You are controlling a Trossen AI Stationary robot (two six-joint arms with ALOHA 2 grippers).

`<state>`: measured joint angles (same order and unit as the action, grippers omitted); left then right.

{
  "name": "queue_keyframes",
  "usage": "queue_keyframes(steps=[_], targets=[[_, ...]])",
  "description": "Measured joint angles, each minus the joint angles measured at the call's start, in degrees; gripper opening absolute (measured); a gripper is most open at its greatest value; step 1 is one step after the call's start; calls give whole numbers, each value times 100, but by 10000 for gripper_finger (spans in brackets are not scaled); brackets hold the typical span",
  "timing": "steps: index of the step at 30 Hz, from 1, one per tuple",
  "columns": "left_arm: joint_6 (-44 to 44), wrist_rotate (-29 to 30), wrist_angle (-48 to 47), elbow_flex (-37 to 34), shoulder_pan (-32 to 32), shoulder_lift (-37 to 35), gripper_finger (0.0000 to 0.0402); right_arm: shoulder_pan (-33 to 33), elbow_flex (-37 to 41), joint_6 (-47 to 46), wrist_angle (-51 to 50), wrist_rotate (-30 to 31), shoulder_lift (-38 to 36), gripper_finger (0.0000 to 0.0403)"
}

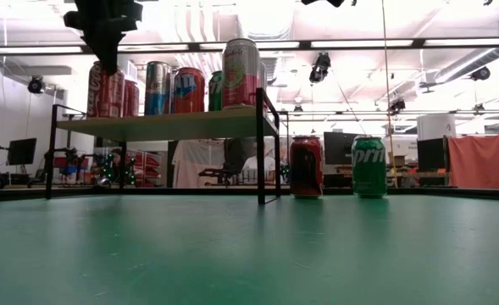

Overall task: Place canned beverage on shelf
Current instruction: Move the red/black soda can on the shelf aligned with the other red/black soda can

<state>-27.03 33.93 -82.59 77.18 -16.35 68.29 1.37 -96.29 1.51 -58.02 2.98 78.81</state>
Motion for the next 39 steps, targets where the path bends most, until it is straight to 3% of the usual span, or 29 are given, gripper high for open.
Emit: queue_keyframes(steps=[13,21,27,32,39], targets=[[-57,134,10,-390,-193,-2,0,0,0,-2,2,2,0,12],[0,321,53,-139,-193,-17,0,0,0,-36,2,0,0,12],[212,257,-257,567,-148,-150,0,0,-1,-53,0,0,0,12],[879,-472,-740,1054,-154,-271,0,-2,0,-49,0,0,0,12],[1884,-1111,-737,824,-155,-339,0,-2,0,-16,-2,0,0,12]])
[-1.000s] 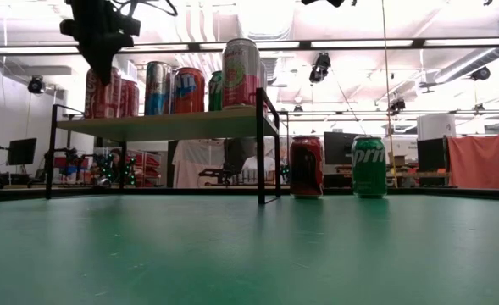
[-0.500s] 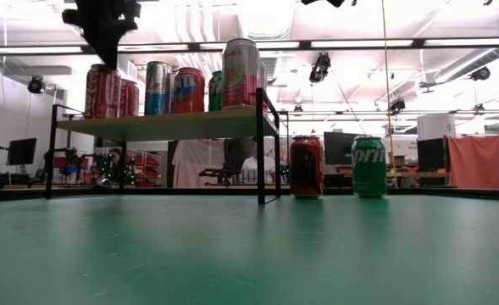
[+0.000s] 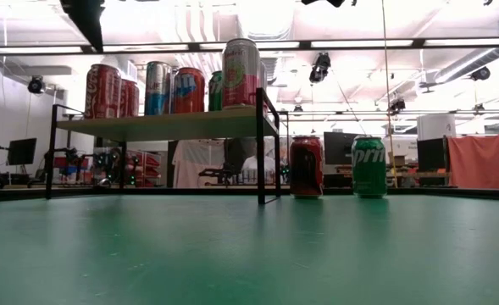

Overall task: Place canned beverage on shelf
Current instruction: Move the red/black soda can on the shelf aligned with the other red/black soda can

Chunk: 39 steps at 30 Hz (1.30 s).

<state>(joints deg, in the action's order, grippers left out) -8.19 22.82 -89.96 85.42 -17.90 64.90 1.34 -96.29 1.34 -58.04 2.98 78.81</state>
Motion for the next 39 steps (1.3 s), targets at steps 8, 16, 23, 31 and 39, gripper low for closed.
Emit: queue_keyframes(steps=[8,16,23,31,39], targets=[[1227,225,-8,-660,-80,59,0,0,0,14,-4,0,0,12],[1135,717,18,-841,-143,92,0,0,0,87,-2,-1,0,12],[996,970,210,-830,-265,90,0,0,0,47,-2,-1,0,12],[892,971,359,-832,-494,105,0,0,0,21,-2,0,0,12],[855,1036,481,-834,-603,129,0,0,0,23,-2,0,0,12]])
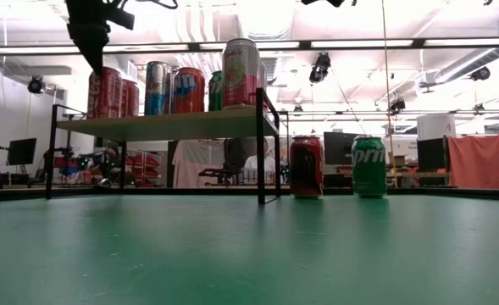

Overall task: Place canned beverage on shelf
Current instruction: Move the red/black soda can on the shelf aligned with the other red/black soda can, then put the red soda can on the shelf aligned with the other red soda can

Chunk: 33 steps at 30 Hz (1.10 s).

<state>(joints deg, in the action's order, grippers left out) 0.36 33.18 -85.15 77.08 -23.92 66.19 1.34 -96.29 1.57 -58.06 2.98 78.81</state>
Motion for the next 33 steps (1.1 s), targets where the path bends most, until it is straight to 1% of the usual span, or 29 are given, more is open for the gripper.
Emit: queue_keyframes(steps=[5,17,24,29,33], targets=[[-2,182,145,0,-9,7,0,0,0,1,0,0,0,12],[-139,188,204,0,-13,-15,0,0,0,-6,2,0,0,12],[-601,-110,251,171,18,-184,0,1,-1,-8,2,0,0,12],[-1022,-118,561,195,309,-471,0,0,0,-51,7,0,0,12],[-1463,-112,964,190,807,-751,0,0,0,-171,12,0,0,12]])
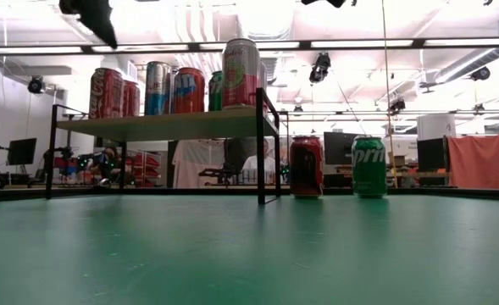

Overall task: Place canned beverage on shelf
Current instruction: Put the red soda can on the shelf aligned with the other red soda can

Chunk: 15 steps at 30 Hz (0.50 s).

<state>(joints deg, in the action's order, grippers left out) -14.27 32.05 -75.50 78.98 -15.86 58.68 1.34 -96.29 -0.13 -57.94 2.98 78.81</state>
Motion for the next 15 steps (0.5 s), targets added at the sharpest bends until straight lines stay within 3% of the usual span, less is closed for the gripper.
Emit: queue_keyframes(steps=[6,15], targets=[[-234,253,1212,-244,1320,-336,0,0,6,-351,31,0,0,12],[91,1315,2810,-1045,3265,-451,0,-33,265,-1449,38,2,0,12]])
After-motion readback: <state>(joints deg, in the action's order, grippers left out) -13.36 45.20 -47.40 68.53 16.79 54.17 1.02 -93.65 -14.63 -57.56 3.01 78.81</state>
